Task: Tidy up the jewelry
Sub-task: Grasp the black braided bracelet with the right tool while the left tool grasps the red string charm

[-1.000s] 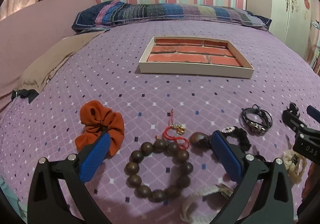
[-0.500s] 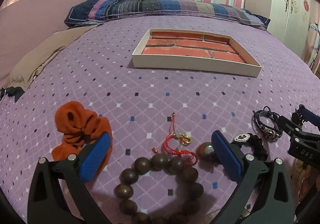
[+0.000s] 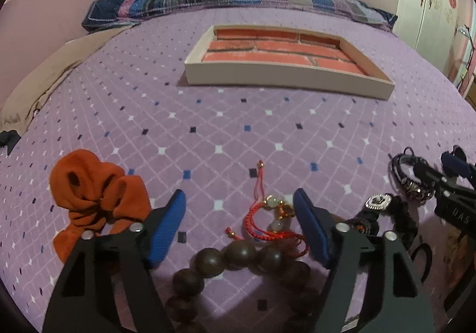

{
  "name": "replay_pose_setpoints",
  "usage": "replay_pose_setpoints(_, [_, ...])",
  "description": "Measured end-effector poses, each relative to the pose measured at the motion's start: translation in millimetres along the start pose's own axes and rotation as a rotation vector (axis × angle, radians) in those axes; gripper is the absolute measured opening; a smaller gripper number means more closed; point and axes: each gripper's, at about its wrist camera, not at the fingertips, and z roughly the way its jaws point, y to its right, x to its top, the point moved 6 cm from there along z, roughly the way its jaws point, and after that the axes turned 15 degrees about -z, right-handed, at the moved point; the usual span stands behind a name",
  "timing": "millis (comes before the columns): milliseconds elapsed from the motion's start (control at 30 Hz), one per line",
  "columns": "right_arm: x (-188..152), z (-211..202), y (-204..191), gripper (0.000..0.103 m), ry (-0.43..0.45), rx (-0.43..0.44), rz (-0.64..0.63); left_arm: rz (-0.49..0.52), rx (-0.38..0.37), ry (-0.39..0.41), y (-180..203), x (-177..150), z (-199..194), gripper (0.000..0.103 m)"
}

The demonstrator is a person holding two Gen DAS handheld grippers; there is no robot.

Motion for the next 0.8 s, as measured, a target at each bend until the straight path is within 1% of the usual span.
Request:
replay_pose_setpoints(33, [0.2, 1.0, 0.3, 0.081, -0.003, 0.001, 0.0, 0.004, -0.003, -0.006, 1.0, -1.1, 1.7, 0.065])
replay_pose_setpoints(100, [0.6, 3.2, 0.6, 0.079, -0.008, 0.0, 0.0, 0.01, -0.003, -0.006, 2.1, -0.8, 2.6, 0.065])
replay_pose_setpoints(200, [0.7, 5.9, -0.2, 0.075, -0.015, -0.003, -0.005, 0.01, -0.01, -0.011, 2.2, -0.3, 3.5, 0.063])
replay_pose_setpoints(233, [0.4, 7.0, -0.9, 0.071, -0.019, -0.005, -0.009, 0.011, -0.013, -0.012, 2.7, -0.6, 4.2, 0.058])
replay_pose_setpoints(267, [-0.2, 7.6, -1.2, 0.069, -0.021, -0.005, -0.01, 0.008, -0.018, -0.013, 2.9, -1.1, 4.0, 0.056])
replay_pose_setpoints(300, [-0.9, 8.2, -1.8, 0.068, -0.021, -0.002, -0.01, 0.004, -0.023, -0.012, 3.3, -2.1, 3.3, 0.053])
replay_pose_setpoints(400, [-2.8, 8.8, -2.2, 0.064, -0.015, 0.006, -0.006, 0.002, -0.025, -0.005, 3.7, -4.1, 1.5, 0.051])
replay_pose_setpoints(467, [-3.2, 8.3, -3.1, 0.057, -0.008, 0.014, -0.007, -0.004, -0.034, -0.003, 3.6, -4.6, 0.8, 0.047])
replay_pose_setpoints(533, [-3.8, 8.2, -3.9, 0.051, -0.003, 0.024, -0.009, 0.0, -0.04, -0.002, 5.7, -5.4, 0.6, 0.038])
replay_pose_setpoints(567, [-4.0, 7.9, -4.9, 0.048, -0.001, 0.028, -0.009, 0.002, -0.045, -0.003, 7.1, -5.9, 0.5, 0.036])
replay_pose_setpoints(600, [-4.0, 7.8, -5.5, 0.045, 0.002, 0.032, -0.011, 0.003, -0.05, -0.003, 8.7, -6.5, 0.0, 0.029])
replay_pose_setpoints(633, [-3.9, 7.7, -6.2, 0.04, 0.004, 0.037, -0.012, 0.005, -0.062, -0.005, 10.5, -6.9, -0.2, 0.023])
replay_pose_setpoints(667, [-3.6, 7.7, -6.6, 0.036, 0.006, 0.04, -0.012, 0.008, -0.064, -0.004, 11.9, -7.3, -0.3, 0.022])
replay_pose_setpoints(733, [-3.0, 8.0, -7.5, 0.031, 0.006, 0.046, -0.015, 0.013, -0.071, -0.005, 14.3, -8.2, 0.0, 0.017])
replay_pose_setpoints(767, [-2.7, 7.9, -8.2, 0.027, 0.008, 0.05, -0.018, 0.014, -0.072, -0.003, 14.7, -8.3, -0.2, 0.016])
replay_pose_setpoints(800, [-2.3, 8.0, -9.1, 0.025, 0.008, 0.053, -0.021, 0.013, -0.075, -0.004, 15.2, -8.3, -0.2, 0.015])
